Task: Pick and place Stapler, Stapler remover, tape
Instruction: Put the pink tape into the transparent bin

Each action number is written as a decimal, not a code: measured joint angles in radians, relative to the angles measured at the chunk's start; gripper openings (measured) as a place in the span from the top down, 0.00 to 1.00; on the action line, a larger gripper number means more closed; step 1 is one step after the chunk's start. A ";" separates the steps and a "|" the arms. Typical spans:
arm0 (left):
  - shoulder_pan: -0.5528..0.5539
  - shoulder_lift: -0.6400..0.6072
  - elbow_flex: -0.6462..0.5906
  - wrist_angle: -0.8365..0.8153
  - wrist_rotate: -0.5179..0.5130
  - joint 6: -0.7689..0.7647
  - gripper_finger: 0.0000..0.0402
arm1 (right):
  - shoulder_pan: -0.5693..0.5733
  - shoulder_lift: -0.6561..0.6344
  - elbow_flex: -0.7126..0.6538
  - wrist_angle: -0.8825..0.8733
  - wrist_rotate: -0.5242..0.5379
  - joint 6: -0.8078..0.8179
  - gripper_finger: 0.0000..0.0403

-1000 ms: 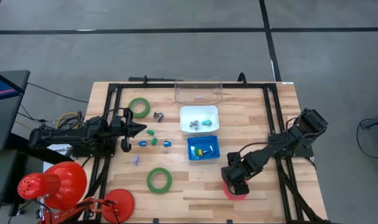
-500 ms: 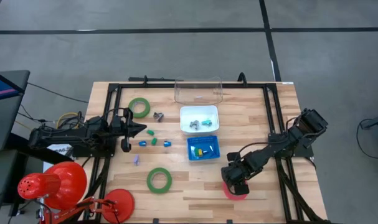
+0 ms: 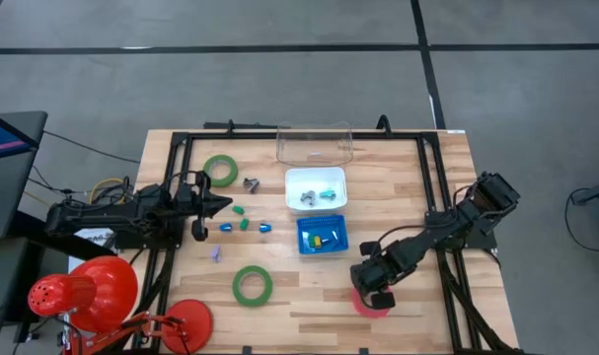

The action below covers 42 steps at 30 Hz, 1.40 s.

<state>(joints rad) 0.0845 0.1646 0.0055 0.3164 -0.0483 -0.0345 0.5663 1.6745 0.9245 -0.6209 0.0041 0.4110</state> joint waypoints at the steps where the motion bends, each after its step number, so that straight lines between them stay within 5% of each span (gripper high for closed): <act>1: 0.000 0.000 0.000 0.000 0.000 0.000 0.99 | 0.000 0.000 0.000 0.000 -0.002 0.000 0.80; 23: 0.000 0.000 0.000 0.000 0.000 0.000 0.99 | -0.018 -0.105 0.073 -0.083 -0.001 -0.003 0.81; 42: 0.000 0.000 0.000 0.000 0.000 0.000 0.99 | -0.219 -0.137 0.316 -0.239 0.079 -0.153 0.81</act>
<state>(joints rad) 0.0844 0.1650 0.0055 0.3168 -0.0483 -0.0345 0.3474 1.5379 1.2406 -0.8601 0.0834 0.2575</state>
